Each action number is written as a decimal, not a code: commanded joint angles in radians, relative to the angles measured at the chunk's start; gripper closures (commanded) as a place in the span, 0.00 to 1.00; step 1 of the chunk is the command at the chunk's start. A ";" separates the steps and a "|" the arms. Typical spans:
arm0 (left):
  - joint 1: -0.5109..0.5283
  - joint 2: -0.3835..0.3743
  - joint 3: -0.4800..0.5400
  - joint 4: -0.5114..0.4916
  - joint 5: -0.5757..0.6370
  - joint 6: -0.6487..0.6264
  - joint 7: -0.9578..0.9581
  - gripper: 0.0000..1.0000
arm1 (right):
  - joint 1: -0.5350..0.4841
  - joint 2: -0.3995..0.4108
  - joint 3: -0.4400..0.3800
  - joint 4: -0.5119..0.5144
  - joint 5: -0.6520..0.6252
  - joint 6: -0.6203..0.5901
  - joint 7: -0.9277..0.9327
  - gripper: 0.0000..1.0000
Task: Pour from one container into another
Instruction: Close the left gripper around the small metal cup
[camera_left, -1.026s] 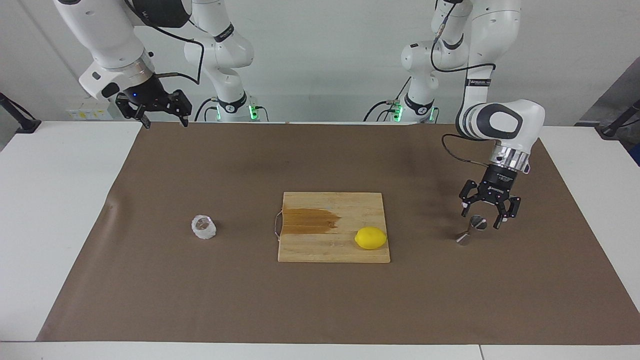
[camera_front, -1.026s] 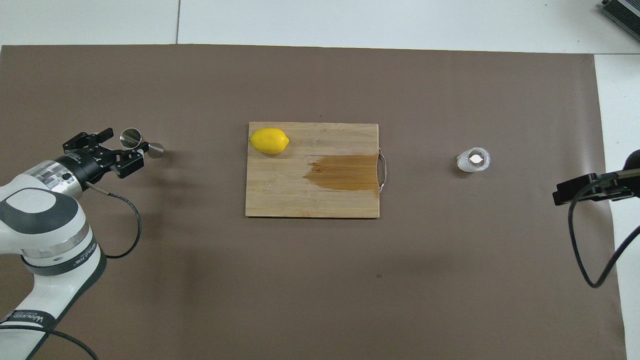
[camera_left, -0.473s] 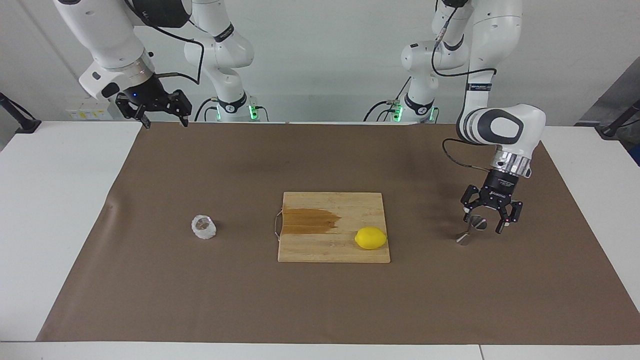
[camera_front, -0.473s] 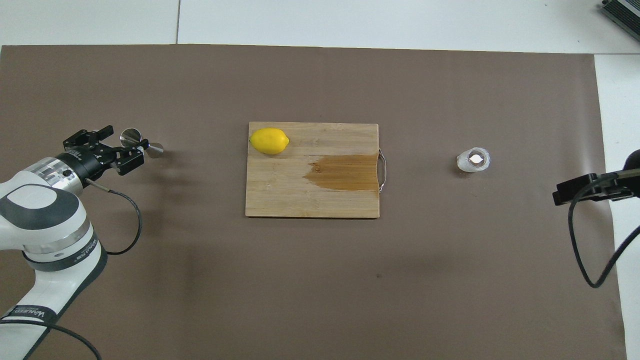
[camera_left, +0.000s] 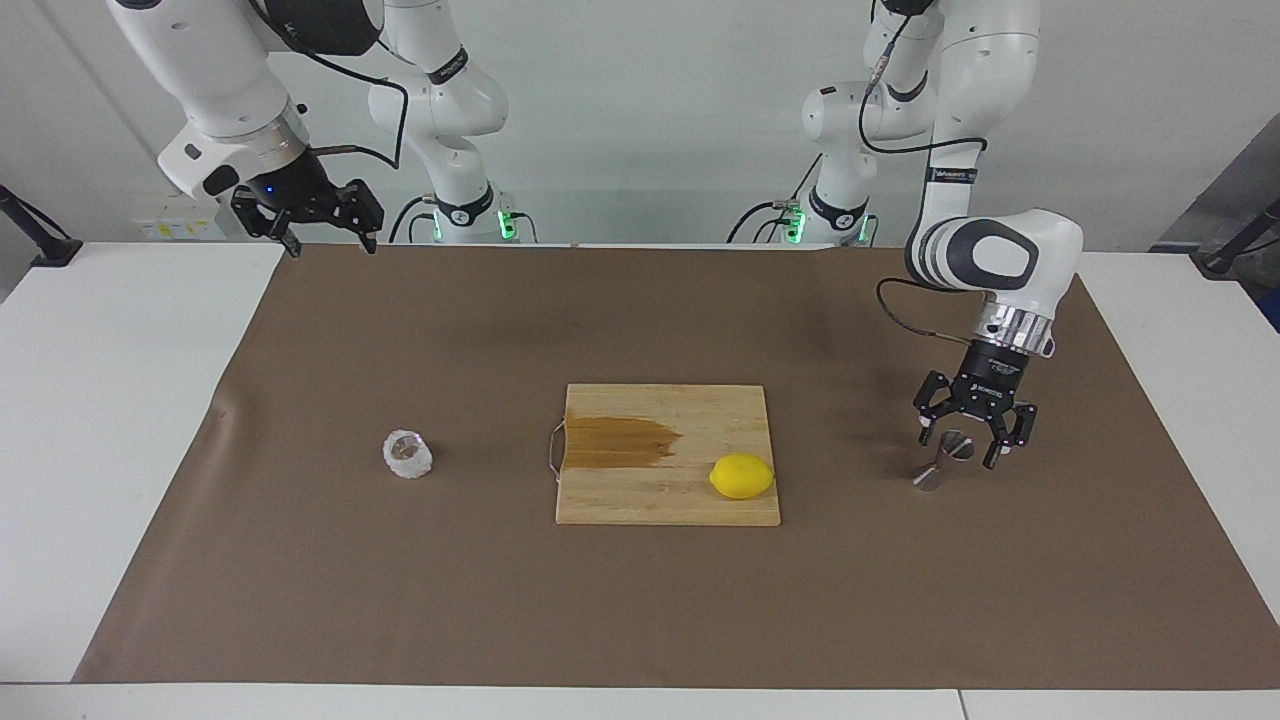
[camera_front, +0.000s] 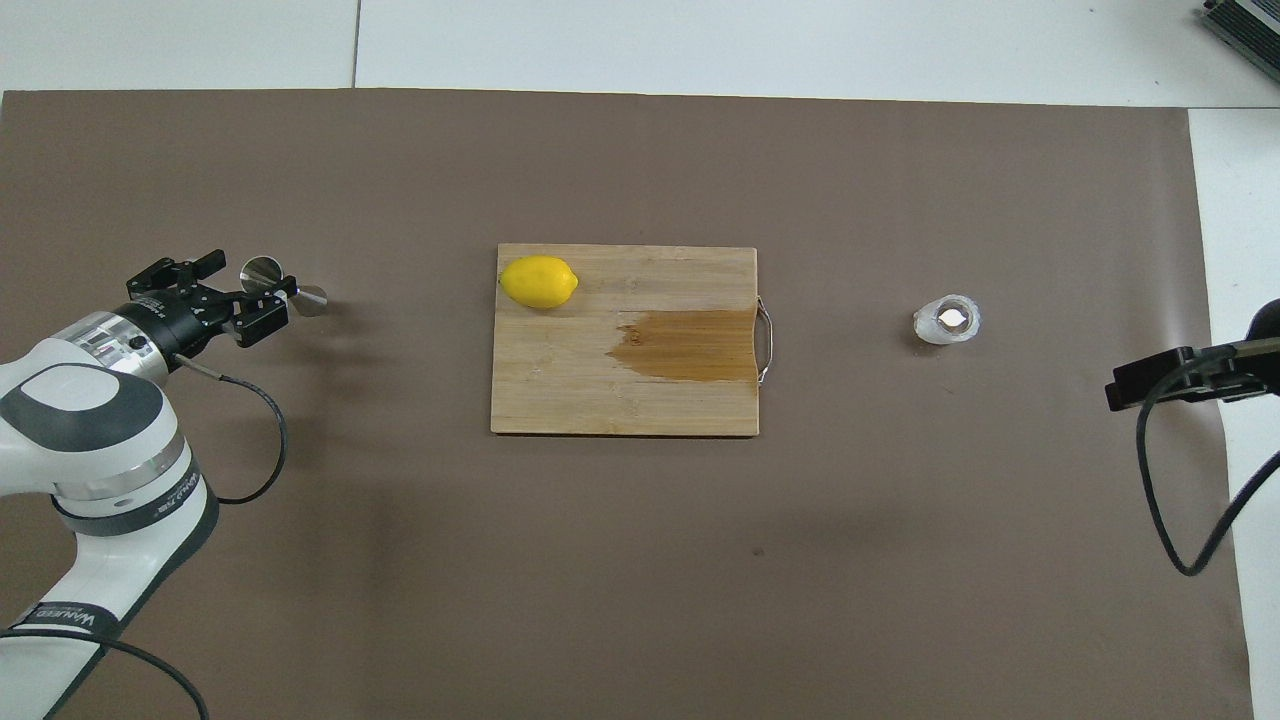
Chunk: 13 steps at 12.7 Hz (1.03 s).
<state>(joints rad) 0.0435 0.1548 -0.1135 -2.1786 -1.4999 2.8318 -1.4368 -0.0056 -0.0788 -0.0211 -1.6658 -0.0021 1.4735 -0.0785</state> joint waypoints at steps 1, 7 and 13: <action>-0.011 0.012 0.009 0.017 -0.030 0.020 0.026 0.00 | -0.008 0.002 0.003 0.008 0.022 -0.004 0.013 0.00; -0.013 0.011 0.008 0.023 -0.036 0.017 0.026 0.18 | -0.008 0.002 0.003 0.008 0.022 -0.004 0.013 0.00; -0.007 0.008 0.009 0.011 -0.036 0.017 0.027 0.20 | -0.008 0.002 0.003 0.008 0.022 -0.004 0.013 0.00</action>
<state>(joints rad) 0.0434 0.1565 -0.1111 -2.1707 -1.5066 2.8327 -1.4354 -0.0056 -0.0788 -0.0211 -1.6658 -0.0021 1.4735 -0.0785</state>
